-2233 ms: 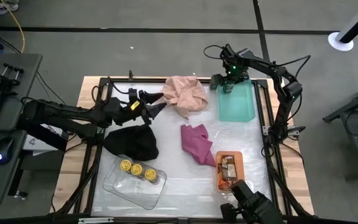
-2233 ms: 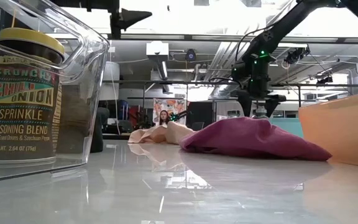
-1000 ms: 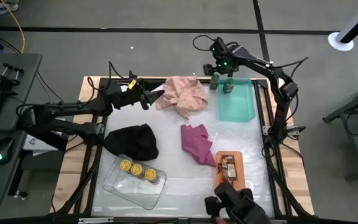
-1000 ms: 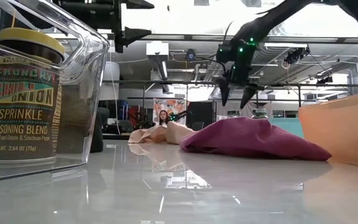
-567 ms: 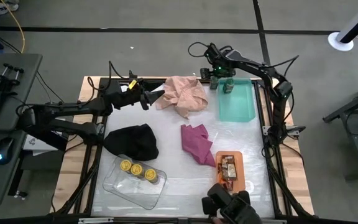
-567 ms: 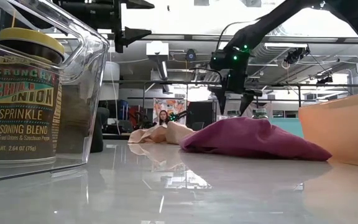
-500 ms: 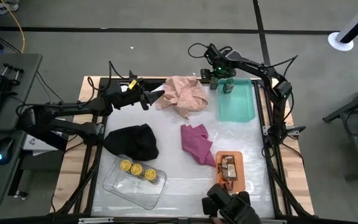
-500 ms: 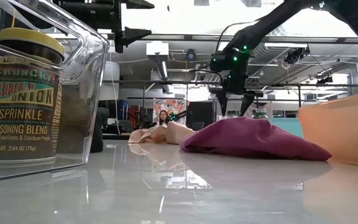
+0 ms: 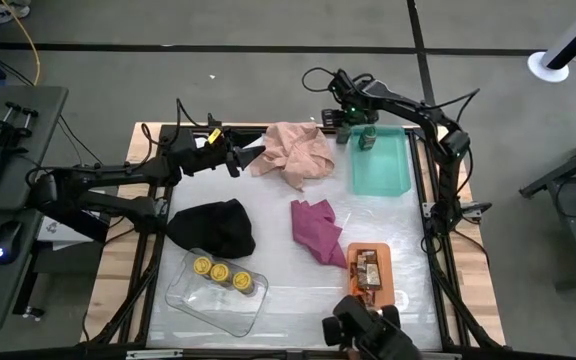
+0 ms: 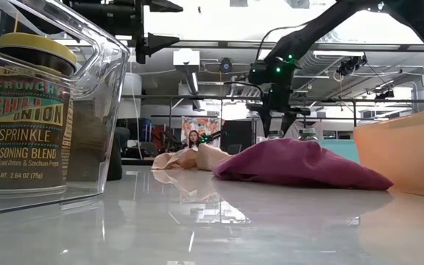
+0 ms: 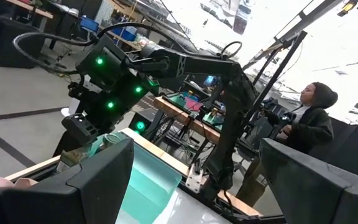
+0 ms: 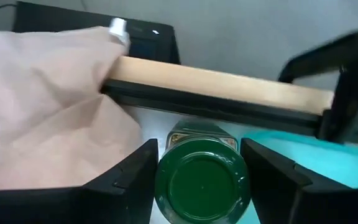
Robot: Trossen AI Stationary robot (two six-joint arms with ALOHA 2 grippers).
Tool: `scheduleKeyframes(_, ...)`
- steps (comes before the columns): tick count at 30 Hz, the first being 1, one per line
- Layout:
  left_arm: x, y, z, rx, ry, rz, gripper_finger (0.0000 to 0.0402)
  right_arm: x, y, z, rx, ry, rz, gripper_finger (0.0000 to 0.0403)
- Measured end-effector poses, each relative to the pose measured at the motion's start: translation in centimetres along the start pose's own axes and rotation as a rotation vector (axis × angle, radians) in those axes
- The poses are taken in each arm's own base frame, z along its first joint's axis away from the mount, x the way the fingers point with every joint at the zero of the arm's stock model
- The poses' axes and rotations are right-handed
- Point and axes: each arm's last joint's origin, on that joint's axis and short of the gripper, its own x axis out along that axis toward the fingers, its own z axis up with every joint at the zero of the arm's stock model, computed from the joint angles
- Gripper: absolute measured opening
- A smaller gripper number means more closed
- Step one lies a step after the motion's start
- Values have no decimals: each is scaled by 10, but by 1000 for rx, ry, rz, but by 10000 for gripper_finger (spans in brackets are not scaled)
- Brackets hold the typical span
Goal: Sort spices by type
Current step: Put the green seasoning bottle into the green bin
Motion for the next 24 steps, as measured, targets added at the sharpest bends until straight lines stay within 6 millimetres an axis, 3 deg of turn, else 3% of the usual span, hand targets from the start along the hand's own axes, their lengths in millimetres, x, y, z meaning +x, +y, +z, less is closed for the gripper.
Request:
scheduleKeyframes(4,0,0,0,-1,3,2,330,-21,5,8,-56,-55,67,199)
scheduleKeyframes(9,0,1,-2,-3,16,9,330,-78,4,18,-187,-152,120,199)
scheduleKeyframes(12,0,0,-3,-14,24,9,330,-118,-8,11,-244,-179,112,199)
scheduleKeyframes(16,0,1,-3,-13,30,12,330,-160,-38,-14,-264,-195,-13,199)
scheduleKeyframes(20,0,1,-3,5,29,13,330,-169,-74,-39,-195,-161,-136,199)
scheduleKeyframes(24,0,1,-3,5,29,14,330,-149,-99,-60,-110,-132,-168,199)
